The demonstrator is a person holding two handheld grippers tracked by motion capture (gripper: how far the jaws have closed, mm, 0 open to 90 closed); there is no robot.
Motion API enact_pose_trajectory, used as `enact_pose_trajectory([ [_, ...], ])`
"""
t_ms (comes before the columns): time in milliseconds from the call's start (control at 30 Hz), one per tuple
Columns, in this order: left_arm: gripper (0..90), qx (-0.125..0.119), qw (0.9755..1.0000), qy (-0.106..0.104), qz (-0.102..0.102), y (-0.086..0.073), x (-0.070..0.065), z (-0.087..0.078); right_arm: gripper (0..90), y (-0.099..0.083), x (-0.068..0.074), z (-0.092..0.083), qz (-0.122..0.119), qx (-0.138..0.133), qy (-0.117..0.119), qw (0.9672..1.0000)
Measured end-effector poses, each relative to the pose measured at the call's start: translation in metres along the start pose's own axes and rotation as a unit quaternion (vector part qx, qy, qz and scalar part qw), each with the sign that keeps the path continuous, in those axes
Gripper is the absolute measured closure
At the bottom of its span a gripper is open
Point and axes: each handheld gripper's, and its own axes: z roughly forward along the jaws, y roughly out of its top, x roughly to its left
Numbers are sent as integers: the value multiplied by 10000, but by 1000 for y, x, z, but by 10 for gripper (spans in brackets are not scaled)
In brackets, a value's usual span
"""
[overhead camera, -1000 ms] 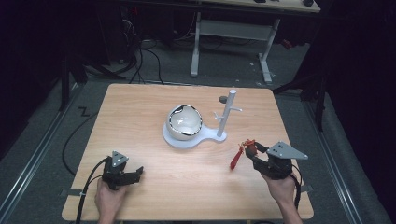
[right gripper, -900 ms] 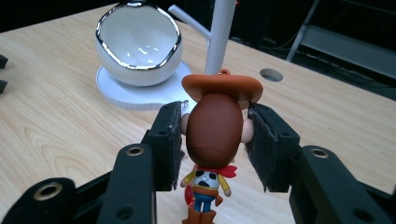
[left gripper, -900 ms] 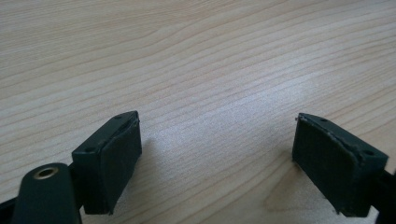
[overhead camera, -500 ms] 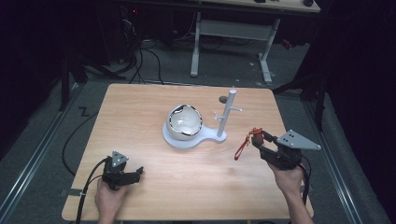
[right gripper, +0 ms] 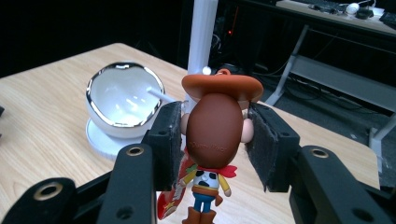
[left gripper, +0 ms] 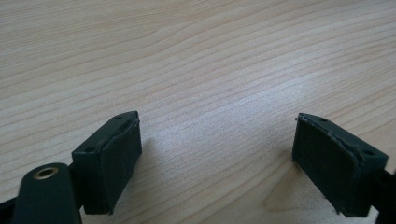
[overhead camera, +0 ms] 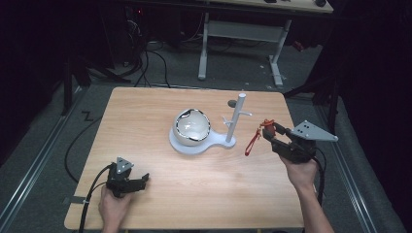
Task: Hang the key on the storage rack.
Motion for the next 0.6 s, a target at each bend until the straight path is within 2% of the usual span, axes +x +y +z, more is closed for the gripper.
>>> enact_pose_trajectory([
  [600, 164, 1, 10000, -1, 1, 0, 0, 0, 570, 19, -6, 14, 26, -5, 62, 10000],
])
